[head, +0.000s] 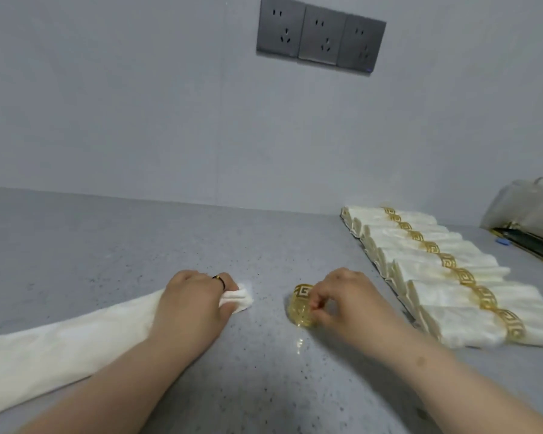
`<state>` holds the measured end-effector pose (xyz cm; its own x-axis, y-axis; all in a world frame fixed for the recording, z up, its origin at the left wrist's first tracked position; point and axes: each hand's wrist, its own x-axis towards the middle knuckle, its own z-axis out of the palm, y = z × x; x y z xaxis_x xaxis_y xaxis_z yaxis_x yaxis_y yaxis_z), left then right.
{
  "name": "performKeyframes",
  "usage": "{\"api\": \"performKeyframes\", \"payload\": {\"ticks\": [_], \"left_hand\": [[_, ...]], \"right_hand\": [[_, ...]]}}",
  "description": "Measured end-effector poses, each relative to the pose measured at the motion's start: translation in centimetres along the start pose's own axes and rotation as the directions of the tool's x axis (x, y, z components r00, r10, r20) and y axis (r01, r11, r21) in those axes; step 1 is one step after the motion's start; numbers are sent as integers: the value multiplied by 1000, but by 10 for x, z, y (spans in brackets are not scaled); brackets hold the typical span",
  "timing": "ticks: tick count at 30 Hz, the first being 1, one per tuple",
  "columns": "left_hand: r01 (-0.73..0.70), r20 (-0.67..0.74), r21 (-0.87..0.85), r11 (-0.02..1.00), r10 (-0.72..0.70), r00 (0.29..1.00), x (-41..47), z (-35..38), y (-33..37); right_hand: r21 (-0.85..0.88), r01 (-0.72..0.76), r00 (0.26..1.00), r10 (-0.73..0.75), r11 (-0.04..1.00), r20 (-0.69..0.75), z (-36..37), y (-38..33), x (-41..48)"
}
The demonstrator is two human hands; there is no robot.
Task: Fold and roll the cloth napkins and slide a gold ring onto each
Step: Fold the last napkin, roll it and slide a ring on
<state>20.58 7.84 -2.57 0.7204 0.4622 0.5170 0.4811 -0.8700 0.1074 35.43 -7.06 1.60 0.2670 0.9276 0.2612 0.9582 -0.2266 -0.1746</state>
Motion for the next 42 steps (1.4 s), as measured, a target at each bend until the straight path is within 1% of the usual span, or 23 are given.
{"api": "performKeyframes", "payload": {"ticks": [1, 2, 4, 7, 10, 12, 13, 14, 15, 16, 17, 18, 19, 20, 22, 24, 26, 28, 31, 33, 34, 38, 42], "left_hand": [[-24, -7, 21, 999, 24, 1000, -3, -3, 6], [-77, -45, 46, 996, 79, 996, -6, -5, 11], [-156, 7, 39, 987, 156, 988, -13, -7, 17], [-169, 68, 130, 977, 161, 985, -19, -15, 30], [-98, 99, 116, 988, 86, 991, -16, -16, 38], [-104, 196, 106, 989, 82, 977, -18, -21, 46], [-38, 200, 54, 998, 26, 979, -12, -25, 52], [-13, 114, 62, 998, 6, 993, -12, -22, 52], [-8, 64, 84, 996, 3, 998, -12, -20, 54], [6, 71, 60, 998, -10, 997, -12, -18, 57], [37, 49, 14, 999, -38, 998, -13, -16, 58], [66, 26, 13, 998, -66, 997, -13, -19, 62], [74, 50, 10, 997, -74, 996, -14, -22, 65], [80, 50, -35, 996, -78, 996, -16, -18, 62], [122, 68, -217, 969, -110, 992, -20, -15, 59], [131, 22, -363, 923, -132, 991, -23, -13, 55], [163, 9, -517, 840, -185, 983, -21, -14, 54], [161, -6, -622, 767, -211, 977, -20, -16, 58], [161, 18, -698, 698, -207, 978, -21, -19, 63], [173, 45, -706, 687, -200, 979, -23, -16, 65], [178, 61, -700, 692, -190, 980, -23, -14, 66], [164, 73, -638, 752, -153, 986, -24, -8, 65], [163, 115, -598, 785, -117, 986, -24, -8, 67]], "right_hand": [[-21, -3, 1000, 4, 1000, 8, -2, -2, -11], [-34, -12, 1000, 13, 999, 17, -1, -4, -19], [-38, -26, 999, 28, 999, 32, 2, -7, -32], [40, -40, 999, 39, 998, 15, 11, -4, -42], [107, -38, 998, 43, 994, -52, 14, 1, -44], [129, -52, 997, 60, 990, -58, 14, 1, -45], [135, -47, 998, 53, 990, -43, 15, 1, -46], [144, -48, 998, 51, 988, -20, 16, 1, -46], [163, -55, 998, 59, 985, -16, 18, 0, -46], [185, -58, 998, 64, 981, -23, 19, 0, -46], [207, -65, 997, 73, 976, -29, 21, -1, -45], [236, -84, 995, 94, 968, -33, 22, -1, -44], [281, -109, 992, 123, 953, -30, 22, -1, -44], [342, -133, 988, 150, 930, -22, 22, -1, -44], [497, -176, 979, 204, 850, -3, 20, 0, -45], [682, -192, 968, 251, 705, 13, 18, 1, -45], [811, -187, 965, 258, 555, 46, 18, 0, -41], [882, -171, 970, 230, 440, 73, 20, 0, -39], [934, -143, 979, 185, 327, 86, 25, -1, -38], [951, -124, 985, 154, 284, 82, 26, 0, -38], [953, -116, 988, 135, 280, 80, 27, -1, -39], [940, -99, 994, 82, 325, 76, 28, -5, -40], [934, -101, 993, 93, 344, 73, 29, -4, -40]]}}
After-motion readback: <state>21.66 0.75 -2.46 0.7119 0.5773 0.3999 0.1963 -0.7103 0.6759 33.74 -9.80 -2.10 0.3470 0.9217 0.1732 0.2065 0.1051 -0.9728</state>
